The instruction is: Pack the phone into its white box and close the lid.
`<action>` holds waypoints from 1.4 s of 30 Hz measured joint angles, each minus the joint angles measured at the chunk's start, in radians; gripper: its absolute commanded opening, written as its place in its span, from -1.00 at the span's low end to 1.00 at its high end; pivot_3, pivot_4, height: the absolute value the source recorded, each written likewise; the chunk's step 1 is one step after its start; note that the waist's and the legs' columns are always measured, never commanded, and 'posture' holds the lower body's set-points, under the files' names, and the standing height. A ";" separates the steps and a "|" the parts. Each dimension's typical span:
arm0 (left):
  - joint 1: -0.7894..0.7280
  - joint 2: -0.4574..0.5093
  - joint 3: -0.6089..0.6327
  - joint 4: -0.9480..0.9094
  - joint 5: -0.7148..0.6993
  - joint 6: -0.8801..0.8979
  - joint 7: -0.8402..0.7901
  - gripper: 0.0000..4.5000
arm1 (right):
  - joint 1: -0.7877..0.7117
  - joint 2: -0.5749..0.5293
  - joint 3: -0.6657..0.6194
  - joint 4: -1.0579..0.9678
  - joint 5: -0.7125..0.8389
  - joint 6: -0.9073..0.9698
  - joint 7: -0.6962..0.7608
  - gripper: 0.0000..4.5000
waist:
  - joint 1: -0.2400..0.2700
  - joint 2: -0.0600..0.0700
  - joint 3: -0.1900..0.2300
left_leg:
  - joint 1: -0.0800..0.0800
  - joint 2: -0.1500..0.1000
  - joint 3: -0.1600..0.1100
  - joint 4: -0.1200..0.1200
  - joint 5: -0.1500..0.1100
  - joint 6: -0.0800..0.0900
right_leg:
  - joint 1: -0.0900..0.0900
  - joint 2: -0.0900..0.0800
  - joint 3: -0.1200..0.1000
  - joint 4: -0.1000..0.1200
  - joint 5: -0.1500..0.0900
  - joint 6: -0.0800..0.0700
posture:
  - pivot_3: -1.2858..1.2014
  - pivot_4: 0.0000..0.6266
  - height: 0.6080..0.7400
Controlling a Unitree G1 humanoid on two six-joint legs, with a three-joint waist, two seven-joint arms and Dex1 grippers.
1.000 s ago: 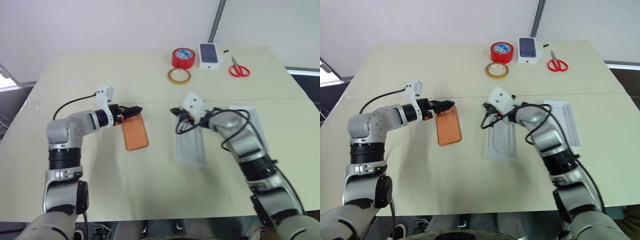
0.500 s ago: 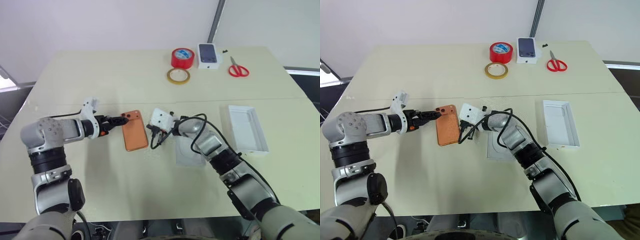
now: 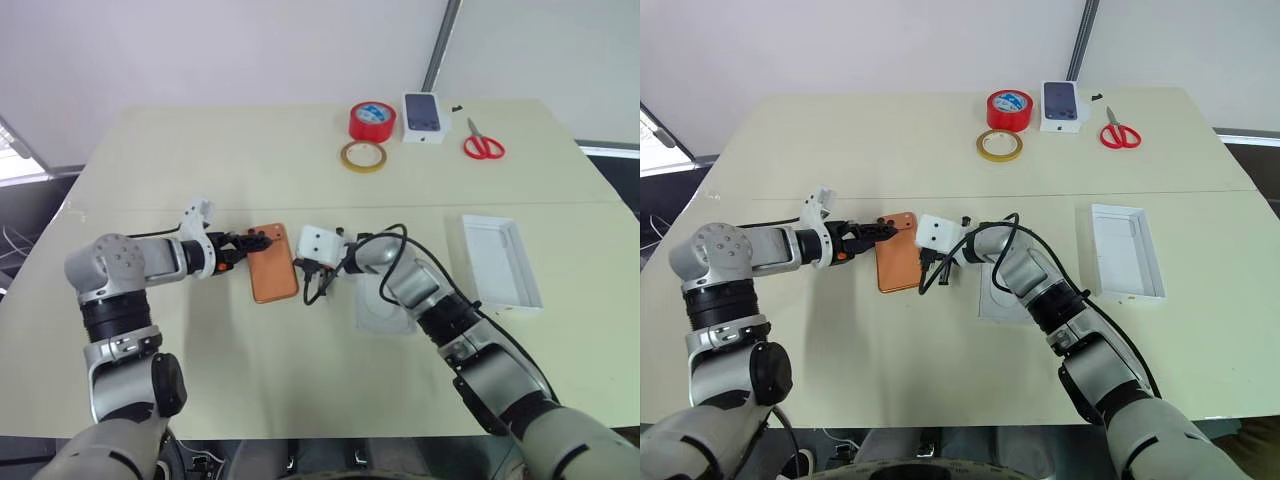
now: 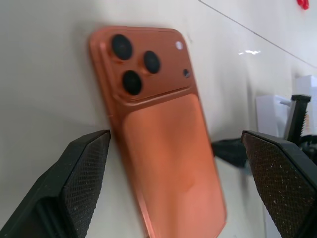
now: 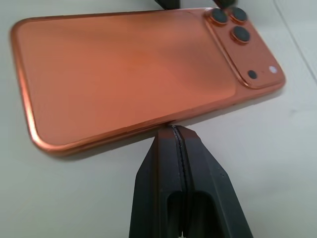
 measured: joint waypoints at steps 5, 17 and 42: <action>-0.019 -0.027 -0.004 0.028 -0.015 -0.001 0.012 0.98 | 0.019 -0.008 -0.005 -0.033 0.000 0.027 0.001 -1.00 | 0.003 0.000 -0.001 | 0.000 -0.001 -0.001 0.000 0.000 0.000 | 0.001 0.000 0.000 0.000 0.000 0.000 | 0.03 -0.52 1.00; -0.028 -0.028 -0.044 0.071 -0.125 0.001 0.038 0.98 | 0.032 -0.002 -0.014 -0.052 0.001 0.040 -0.009 -1.00 | -0.002 0.000 -0.001 | -0.001 -0.001 -0.002 0.000 0.000 0.000 | 0.000 0.000 0.000 -0.001 0.000 0.000 | 0.03 -0.52 1.00; 0.037 -0.004 -0.032 0.092 -0.232 0.023 0.097 -0.65 | 0.046 -0.001 -0.022 -0.051 0.005 0.024 -0.020 -1.00 | -0.009 -0.001 -0.001 | -0.001 0.000 -0.002 -0.001 0.000 0.000 | -0.001 0.000 0.000 -0.003 0.000 0.000 | 0.03 -0.52 1.00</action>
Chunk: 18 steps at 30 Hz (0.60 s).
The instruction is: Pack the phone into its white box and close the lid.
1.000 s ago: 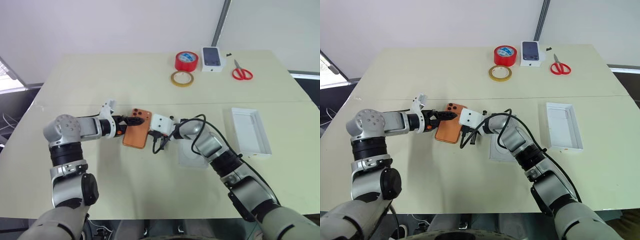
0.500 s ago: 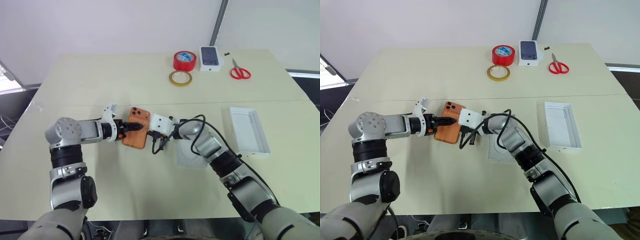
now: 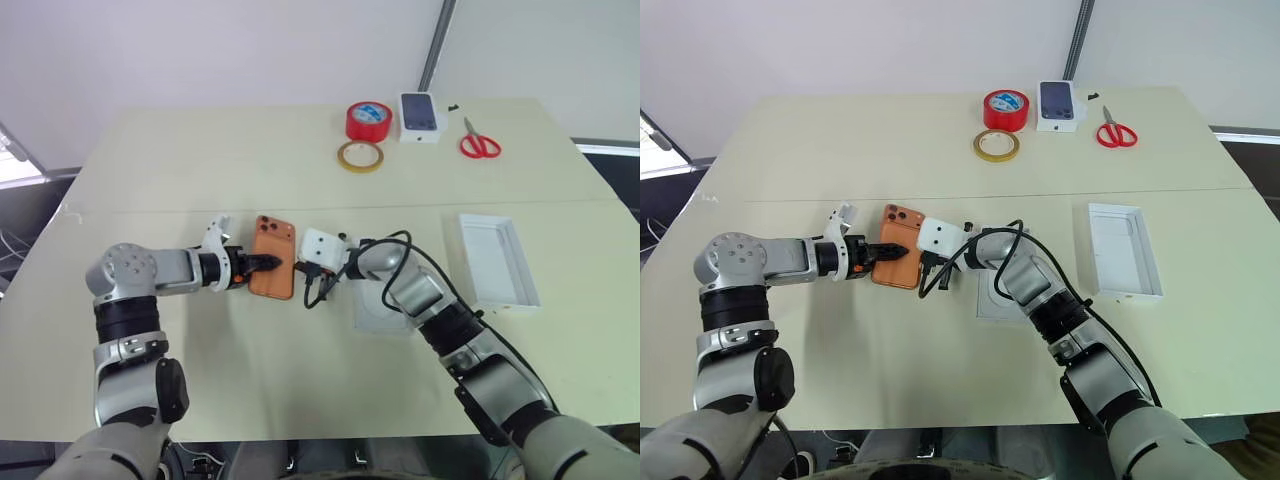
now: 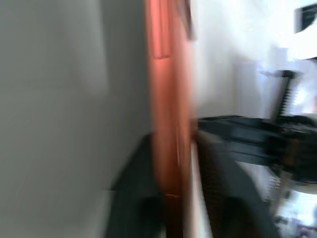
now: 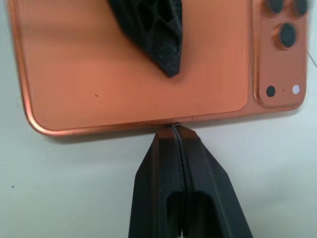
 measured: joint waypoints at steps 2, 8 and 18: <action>0.009 -0.008 0.000 0.013 -0.007 0.009 0.002 -0.65 | 0.004 0.000 -0.001 0.000 0.001 -0.003 -0.005 -1.00 | 0.000 0.000 0.000 | 0.000 0.000 0.000 0.000 0.000 0.000 | -0.001 0.000 0.000 0.000 0.000 0.000 | 0.03 -0.52 1.00; 0.041 -0.069 0.126 0.026 -0.013 0.016 0.010 -0.65 | 0.015 0.001 -0.010 -0.005 0.009 -0.008 -0.019 -1.00 | 0.000 0.000 0.000 | -0.001 0.000 0.000 0.000 0.000 0.000 | -0.001 0.000 0.000 0.000 0.000 0.000 | 0.03 -0.52 1.00; 0.117 -0.100 0.147 -0.065 -0.031 -0.065 -0.014 -0.98 | 0.032 -0.027 -0.086 -0.024 0.053 0.001 -0.020 -1.00 | -0.005 0.000 0.000 | 0.001 0.001 0.000 -0.002 0.001 -0.002 | 0.000 0.001 0.000 -0.001 0.000 0.000 | 0.03 -0.52 1.00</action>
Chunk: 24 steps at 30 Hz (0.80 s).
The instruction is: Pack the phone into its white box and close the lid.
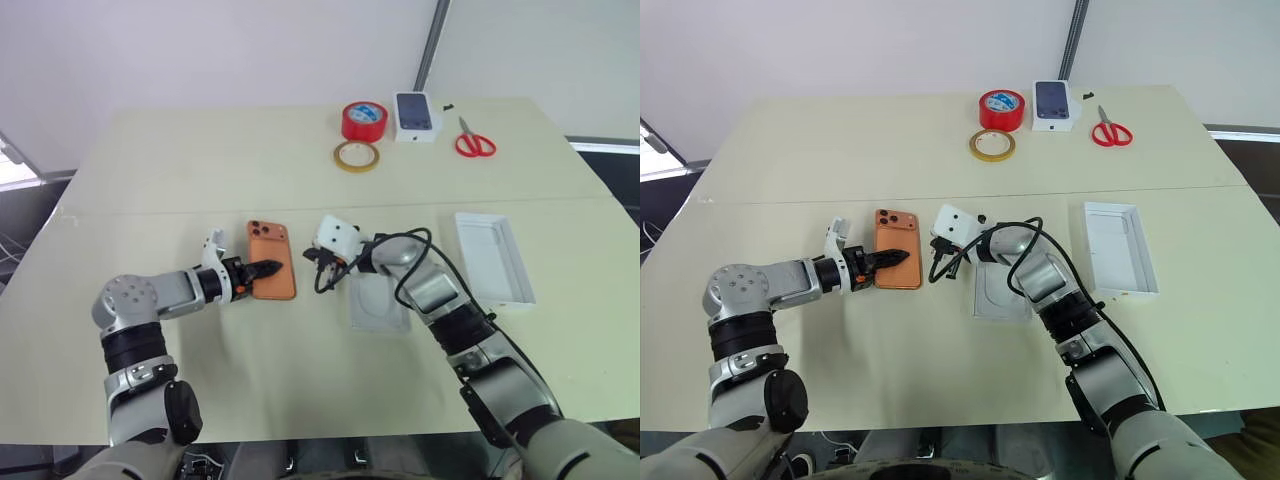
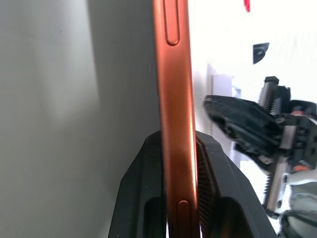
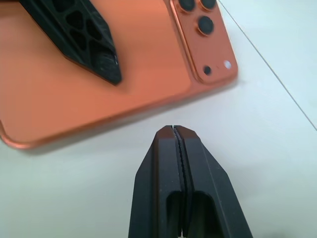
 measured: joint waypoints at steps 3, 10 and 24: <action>0.001 0.000 0.000 -0.002 -0.001 0.001 0.000 -0.98 | 0.010 0.001 0.001 -0.002 0.000 0.002 0.000 -1.00 | 0.000 0.000 0.000 | 0.000 0.000 0.000 0.000 0.000 0.000 | 0.000 0.000 0.000 0.000 0.000 0.000 | 0.03 -0.52 1.00; -0.010 -0.025 0.063 0.003 -0.021 0.013 0.023 -0.98 | 0.030 -0.006 -0.052 -0.095 0.058 0.035 0.000 -1.00 | 0.002 0.000 0.000 | -0.001 0.000 0.000 0.000 0.000 0.000 | -0.001 0.000 0.000 0.000 0.000 0.000 | 0.03 -0.52 1.00; 0.000 -0.060 0.121 -0.076 -0.143 0.033 -0.016 -1.00 | 0.342 -0.330 -0.242 -0.550 0.441 0.187 0.290 0.64 | 0.010 -0.007 0.005 | -0.006 0.000 0.000 -0.002 -0.002 0.003 | -0.003 0.000 0.000 -0.006 0.000 0.000 | 0.03 -0.52 1.00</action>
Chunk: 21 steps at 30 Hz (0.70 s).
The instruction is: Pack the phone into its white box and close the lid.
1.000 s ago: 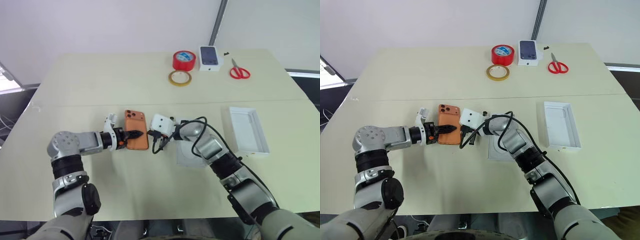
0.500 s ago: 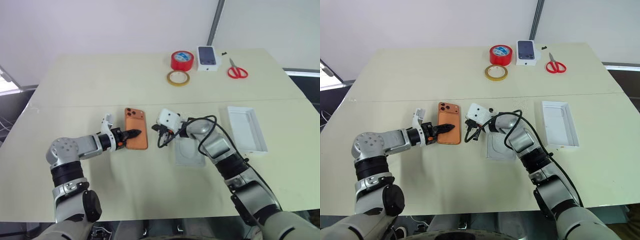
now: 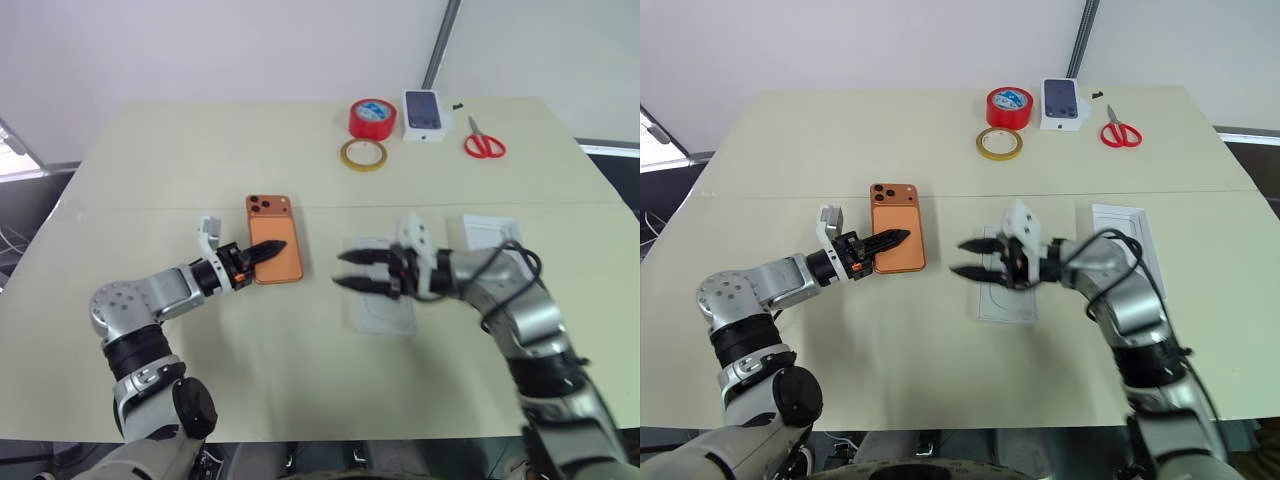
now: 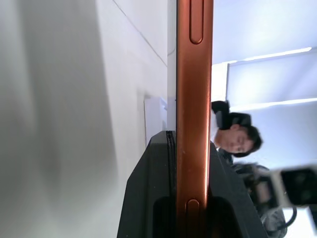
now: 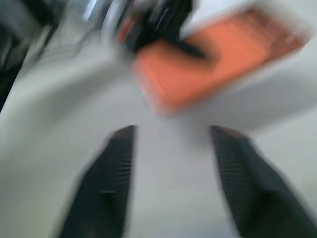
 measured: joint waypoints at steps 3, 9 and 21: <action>0.007 0.017 -0.059 -0.005 0.000 -0.021 -0.035 -1.00 | 0.073 -0.078 0.009 -0.031 -0.009 -0.075 0.057 0.64 | -0.001 -0.002 0.002 | 0.001 0.000 0.000 0.000 0.001 -0.001 | 0.000 0.000 0.000 0.000 0.000 0.000 | 0.03 -0.52 1.00; 0.012 0.054 -0.129 -0.003 0.000 -0.056 -0.085 -1.00 | 0.171 -0.159 0.038 -0.038 -0.068 -0.247 0.104 0.64 | 0.001 -0.004 0.004 | 0.002 0.000 0.000 0.000 0.001 -0.001 | 0.002 0.000 0.000 0.001 0.000 0.000 | 0.03 -0.52 1.00; 0.014 0.075 -0.185 -0.003 0.000 -0.095 -0.099 -1.00 | 0.199 -0.157 0.085 0.053 -0.168 -0.448 0.072 -0.16 | 0.005 -0.005 0.004 | 0.002 0.000 0.000 0.001 0.001 -0.001 | 0.002 0.000 0.000 0.000 0.000 0.000 | 0.03 -0.52 1.00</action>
